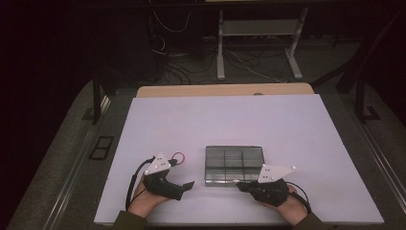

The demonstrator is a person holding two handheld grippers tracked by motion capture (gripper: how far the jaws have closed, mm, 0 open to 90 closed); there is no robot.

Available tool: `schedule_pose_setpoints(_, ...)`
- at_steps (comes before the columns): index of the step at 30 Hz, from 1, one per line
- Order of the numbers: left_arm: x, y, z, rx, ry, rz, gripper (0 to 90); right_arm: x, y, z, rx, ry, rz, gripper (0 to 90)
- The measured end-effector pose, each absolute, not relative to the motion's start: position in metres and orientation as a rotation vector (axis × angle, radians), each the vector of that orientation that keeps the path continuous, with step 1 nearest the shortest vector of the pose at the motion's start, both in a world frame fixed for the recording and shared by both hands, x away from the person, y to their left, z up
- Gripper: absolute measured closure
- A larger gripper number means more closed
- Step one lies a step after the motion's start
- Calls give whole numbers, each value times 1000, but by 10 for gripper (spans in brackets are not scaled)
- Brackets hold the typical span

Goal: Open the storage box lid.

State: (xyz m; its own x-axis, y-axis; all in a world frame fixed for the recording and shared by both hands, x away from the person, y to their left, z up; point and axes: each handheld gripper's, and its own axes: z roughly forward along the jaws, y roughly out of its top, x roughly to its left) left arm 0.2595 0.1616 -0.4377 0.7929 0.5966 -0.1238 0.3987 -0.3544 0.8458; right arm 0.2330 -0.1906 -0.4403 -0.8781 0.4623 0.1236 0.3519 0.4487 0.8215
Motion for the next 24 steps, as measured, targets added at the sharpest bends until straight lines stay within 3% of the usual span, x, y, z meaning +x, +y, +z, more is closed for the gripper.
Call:
schedule_pose_setpoints(14, 258, 160, -437, 1995, 732, 246, 24, 234, -193, -433, 727, 2541, 1462, 892)
schedule_pose_setpoints(24, 255, 155, -432, 1958, 688, 202, 221, 235, -194, -430, 728, 2526, 1477, 893)
